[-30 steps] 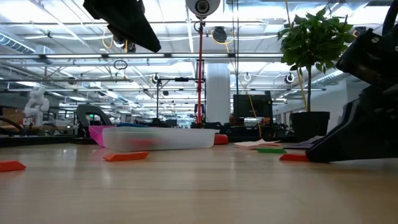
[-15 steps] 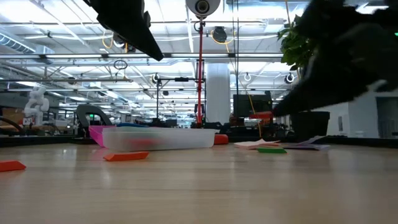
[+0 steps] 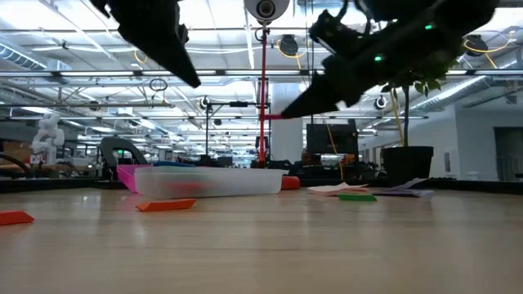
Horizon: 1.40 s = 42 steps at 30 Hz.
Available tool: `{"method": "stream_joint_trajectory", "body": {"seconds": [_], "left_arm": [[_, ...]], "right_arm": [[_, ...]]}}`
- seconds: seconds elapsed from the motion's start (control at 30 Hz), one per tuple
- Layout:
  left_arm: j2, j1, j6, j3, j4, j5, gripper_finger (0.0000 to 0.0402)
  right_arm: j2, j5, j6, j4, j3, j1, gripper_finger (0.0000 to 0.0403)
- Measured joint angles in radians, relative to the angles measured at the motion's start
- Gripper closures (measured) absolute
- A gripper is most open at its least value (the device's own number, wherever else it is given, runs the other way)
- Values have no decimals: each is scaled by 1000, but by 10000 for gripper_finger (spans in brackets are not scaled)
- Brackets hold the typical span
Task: Pack school essentials
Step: Put the red eraser into the pink supply box
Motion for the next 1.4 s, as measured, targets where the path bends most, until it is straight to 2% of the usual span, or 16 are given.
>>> {"method": "stream_joint_trajectory", "body": {"seconds": [0.33, 0.67, 1.07, 1.4], "left_arm": [[0, 7, -23, -4, 5, -3, 337], [0, 50, -42, -4, 25, -5, 337], [0, 92, -68, -4, 51, -3, 337], [0, 94, -63, -4, 51, 0, 337]], "right_arm": [[3, -366, -265, 106, 0, -246, 326], [29, -575, -456, 156, 2, -356, 327], [224, -582, -531, 188, 90, -370, 326], [245, -582, -556, 112, 94, -409, 324]]}}
